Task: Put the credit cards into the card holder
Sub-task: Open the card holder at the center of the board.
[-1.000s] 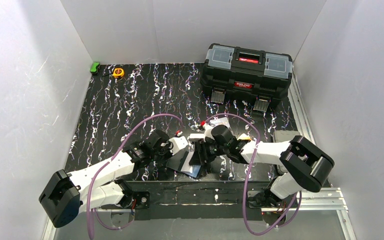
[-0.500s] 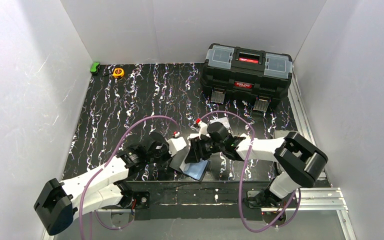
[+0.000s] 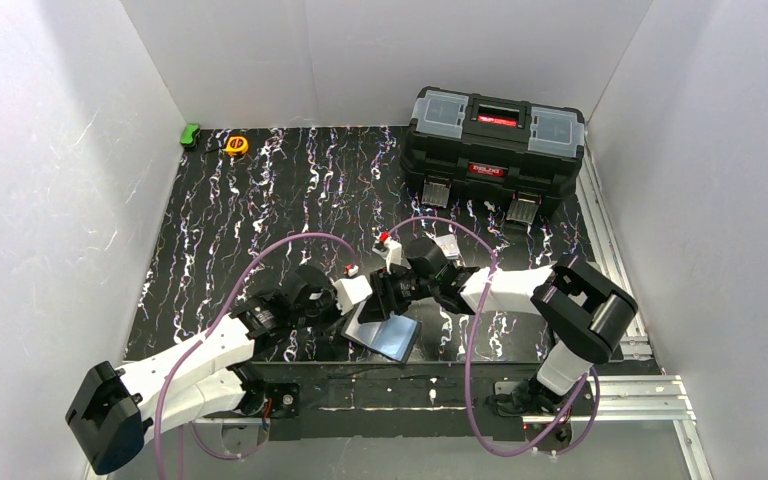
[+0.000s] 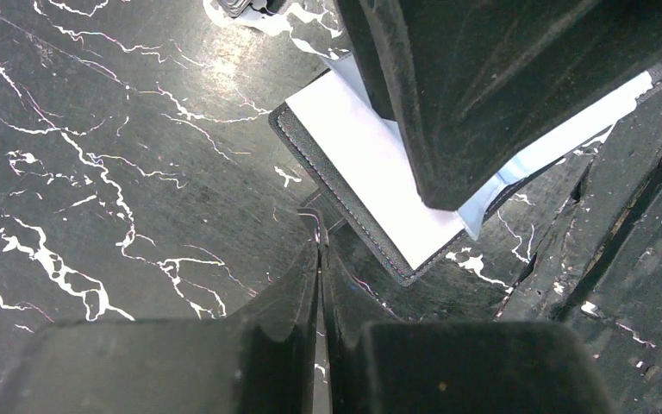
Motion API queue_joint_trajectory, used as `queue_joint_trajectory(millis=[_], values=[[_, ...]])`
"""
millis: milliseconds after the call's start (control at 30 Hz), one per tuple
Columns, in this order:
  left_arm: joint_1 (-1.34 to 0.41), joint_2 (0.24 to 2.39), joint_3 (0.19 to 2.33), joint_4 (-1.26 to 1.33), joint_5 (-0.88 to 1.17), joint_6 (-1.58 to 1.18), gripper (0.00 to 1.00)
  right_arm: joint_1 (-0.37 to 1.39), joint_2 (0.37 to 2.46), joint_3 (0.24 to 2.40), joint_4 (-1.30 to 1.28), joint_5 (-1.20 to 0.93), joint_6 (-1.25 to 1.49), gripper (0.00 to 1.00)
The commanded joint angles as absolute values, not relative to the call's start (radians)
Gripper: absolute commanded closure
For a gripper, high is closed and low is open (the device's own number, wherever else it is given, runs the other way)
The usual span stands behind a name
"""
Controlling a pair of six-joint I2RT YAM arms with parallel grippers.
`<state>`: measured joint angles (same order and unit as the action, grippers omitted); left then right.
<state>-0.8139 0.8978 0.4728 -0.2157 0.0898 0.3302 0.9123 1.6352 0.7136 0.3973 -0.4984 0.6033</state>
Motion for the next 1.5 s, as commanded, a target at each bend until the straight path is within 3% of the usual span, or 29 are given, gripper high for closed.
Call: queue_joint_trajectory(millis=[0,633,1000,1300,1367,1400,1467], values=[[-0.818,0.894,0.466,-0.207,0.117,0.330,1.00,0.922,1.635,0.745,0.458,-0.541,0.609,0.39],[-0.819,0.737,0.457,-0.327,0.093,0.392,1.00,0.920,1.772,0.813,0.492,-0.601,0.664,0.35],[-0.818,0.637,0.464,-0.325,0.287,0.478,1.00,0.916,1.783,0.826,0.455,-0.579,0.670,0.39],[-0.818,0.651,0.443,-0.364,0.139,0.520,1.00,0.916,1.829,0.866,0.398,-0.570,0.658,0.43],[-0.818,0.660,0.460,-0.395,0.109,0.513,0.55,0.916,1.841,0.872,0.394,-0.571,0.659,0.44],[-0.818,0.672,0.472,-0.422,0.083,0.500,0.38,0.916,1.847,0.874,0.391,-0.571,0.658,0.44],[-0.816,0.678,0.485,-0.451,0.029,0.483,0.21,0.918,1.860,0.889,0.375,-0.572,0.655,0.45]])
